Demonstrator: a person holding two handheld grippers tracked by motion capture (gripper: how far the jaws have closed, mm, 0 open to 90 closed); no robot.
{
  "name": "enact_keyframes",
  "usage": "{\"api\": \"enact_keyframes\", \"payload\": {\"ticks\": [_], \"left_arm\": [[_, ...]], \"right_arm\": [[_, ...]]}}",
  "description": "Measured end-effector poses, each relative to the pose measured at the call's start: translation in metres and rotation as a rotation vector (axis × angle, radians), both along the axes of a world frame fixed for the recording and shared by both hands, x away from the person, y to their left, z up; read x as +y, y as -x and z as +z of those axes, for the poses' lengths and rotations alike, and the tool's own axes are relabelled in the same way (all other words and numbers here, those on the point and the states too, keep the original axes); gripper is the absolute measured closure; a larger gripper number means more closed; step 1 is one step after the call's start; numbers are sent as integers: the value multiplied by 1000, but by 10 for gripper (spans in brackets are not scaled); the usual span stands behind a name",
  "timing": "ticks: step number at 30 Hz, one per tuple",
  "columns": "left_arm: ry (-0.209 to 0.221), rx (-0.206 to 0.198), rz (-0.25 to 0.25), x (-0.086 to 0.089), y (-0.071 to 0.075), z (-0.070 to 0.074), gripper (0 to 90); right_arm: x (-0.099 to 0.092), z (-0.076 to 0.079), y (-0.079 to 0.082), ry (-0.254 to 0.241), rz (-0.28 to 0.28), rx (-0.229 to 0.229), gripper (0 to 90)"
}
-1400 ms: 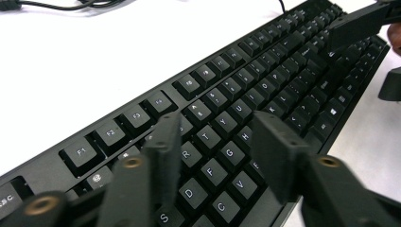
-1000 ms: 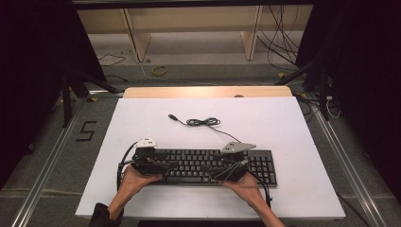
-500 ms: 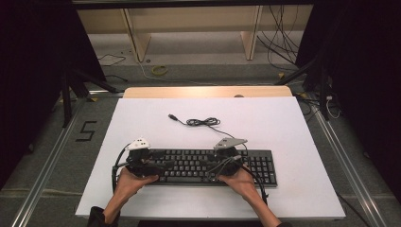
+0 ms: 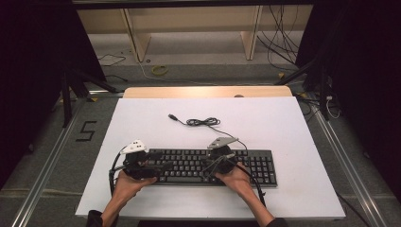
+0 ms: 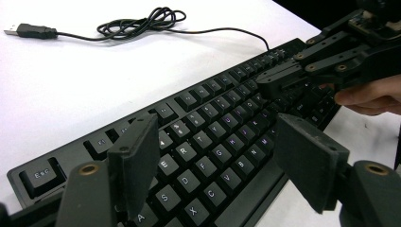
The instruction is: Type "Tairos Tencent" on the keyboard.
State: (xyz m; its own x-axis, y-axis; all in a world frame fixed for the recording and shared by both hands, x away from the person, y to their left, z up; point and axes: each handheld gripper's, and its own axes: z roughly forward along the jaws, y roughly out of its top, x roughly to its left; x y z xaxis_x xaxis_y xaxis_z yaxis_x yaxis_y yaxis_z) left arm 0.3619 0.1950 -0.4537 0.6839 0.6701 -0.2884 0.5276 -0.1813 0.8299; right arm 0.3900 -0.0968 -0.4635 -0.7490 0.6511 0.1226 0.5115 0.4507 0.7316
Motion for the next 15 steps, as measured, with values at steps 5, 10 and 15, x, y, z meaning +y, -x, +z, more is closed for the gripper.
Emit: {"api": "enact_keyframes", "payload": {"ticks": [5, 10, 15], "left_arm": [[15, 3, 3, 1, 3, -1, 315], [24, 5, 7, 2, 6, -3, 316], [30, 5, 11, 4, 8, -3, 317]], "right_arm": [[1, -3, -3, 10, 0, 12, 900], [3, -6, -3, 18, 1, 19, 900], [3, -7, -4, 24, 4, 26, 900]]}}
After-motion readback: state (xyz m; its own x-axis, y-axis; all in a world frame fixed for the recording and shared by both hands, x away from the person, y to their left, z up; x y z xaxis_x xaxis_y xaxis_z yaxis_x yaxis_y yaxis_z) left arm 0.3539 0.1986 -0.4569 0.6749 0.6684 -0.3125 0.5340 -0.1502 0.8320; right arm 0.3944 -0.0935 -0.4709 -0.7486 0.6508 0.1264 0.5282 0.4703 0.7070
